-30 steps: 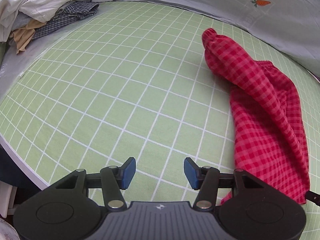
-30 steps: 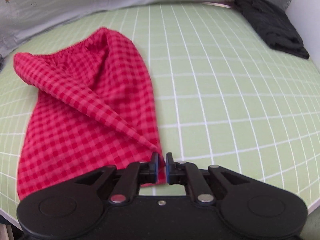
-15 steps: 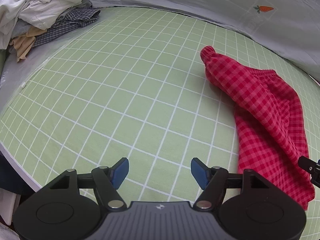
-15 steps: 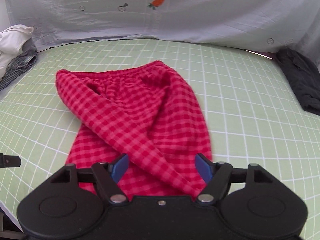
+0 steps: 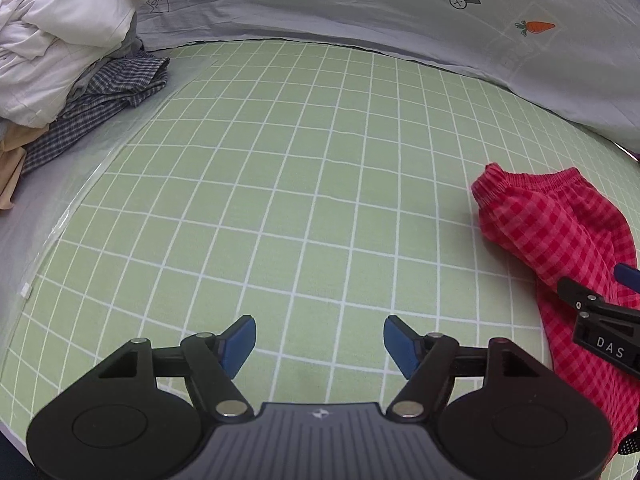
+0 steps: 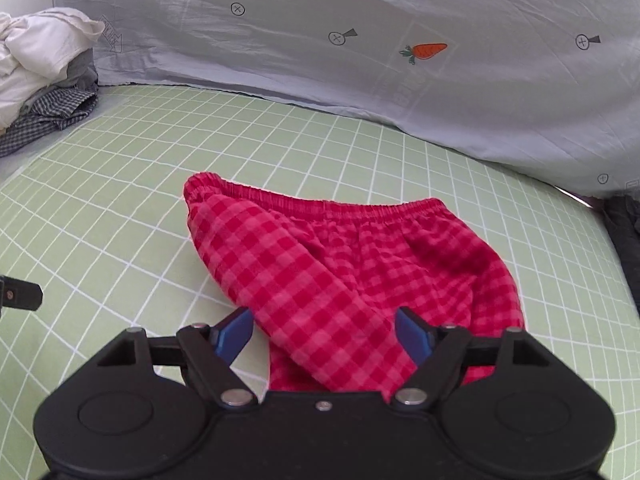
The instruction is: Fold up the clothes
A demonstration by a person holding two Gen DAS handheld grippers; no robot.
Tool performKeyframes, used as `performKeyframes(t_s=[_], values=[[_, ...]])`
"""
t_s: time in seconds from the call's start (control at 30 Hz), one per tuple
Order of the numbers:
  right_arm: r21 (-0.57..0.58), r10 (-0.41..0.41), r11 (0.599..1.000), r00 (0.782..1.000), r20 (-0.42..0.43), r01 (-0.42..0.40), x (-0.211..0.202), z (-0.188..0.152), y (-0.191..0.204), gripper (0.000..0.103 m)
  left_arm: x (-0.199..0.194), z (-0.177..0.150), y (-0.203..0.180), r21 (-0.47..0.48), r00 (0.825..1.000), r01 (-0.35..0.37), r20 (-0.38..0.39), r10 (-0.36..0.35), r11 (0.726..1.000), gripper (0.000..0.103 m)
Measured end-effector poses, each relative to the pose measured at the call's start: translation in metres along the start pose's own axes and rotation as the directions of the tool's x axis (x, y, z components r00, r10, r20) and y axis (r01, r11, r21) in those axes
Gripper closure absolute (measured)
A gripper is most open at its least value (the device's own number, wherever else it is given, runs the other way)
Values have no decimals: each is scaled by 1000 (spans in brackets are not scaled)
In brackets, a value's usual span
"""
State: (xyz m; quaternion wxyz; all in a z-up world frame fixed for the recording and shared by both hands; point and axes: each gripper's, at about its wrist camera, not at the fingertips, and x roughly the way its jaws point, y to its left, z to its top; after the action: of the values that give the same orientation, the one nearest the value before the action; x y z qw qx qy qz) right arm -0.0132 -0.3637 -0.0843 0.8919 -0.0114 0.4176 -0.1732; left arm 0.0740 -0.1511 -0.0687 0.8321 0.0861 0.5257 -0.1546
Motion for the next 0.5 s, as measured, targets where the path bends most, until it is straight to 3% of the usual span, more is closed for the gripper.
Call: performKeyframes(t_s=[0.07, 0.17, 0.23, 0.27, 0.3, 0.5], values=[[3, -17, 1000, 1000, -9, 17, 7, 3, 5, 27, 4, 3, 5, 2, 1000, 5, -5, -5, 1000, 32], [17, -3, 1000, 1000, -15, 3, 14, 6, 6, 44, 10, 6, 12, -9, 1000, 10, -16, -10, 1000, 32], [33, 52, 998, 999, 4, -52, 10, 11, 0, 69, 12, 5, 14, -31, 1000, 12, -21, -13, 999, 32], [41, 79, 996, 997, 14, -80, 8, 14, -3, 90, 12, 4, 12, -43, 1000, 12, -21, -13, 999, 32], [48, 107, 993, 994, 24, -108, 6, 16, -5, 102, 11, 3, 10, -54, 1000, 11, -21, -12, 999, 32], [98, 229, 966, 968, 105, -240, -8, 37, -37, 102, 3, 2, -21, -116, 1000, 10, 12, -9, 993, 32]])
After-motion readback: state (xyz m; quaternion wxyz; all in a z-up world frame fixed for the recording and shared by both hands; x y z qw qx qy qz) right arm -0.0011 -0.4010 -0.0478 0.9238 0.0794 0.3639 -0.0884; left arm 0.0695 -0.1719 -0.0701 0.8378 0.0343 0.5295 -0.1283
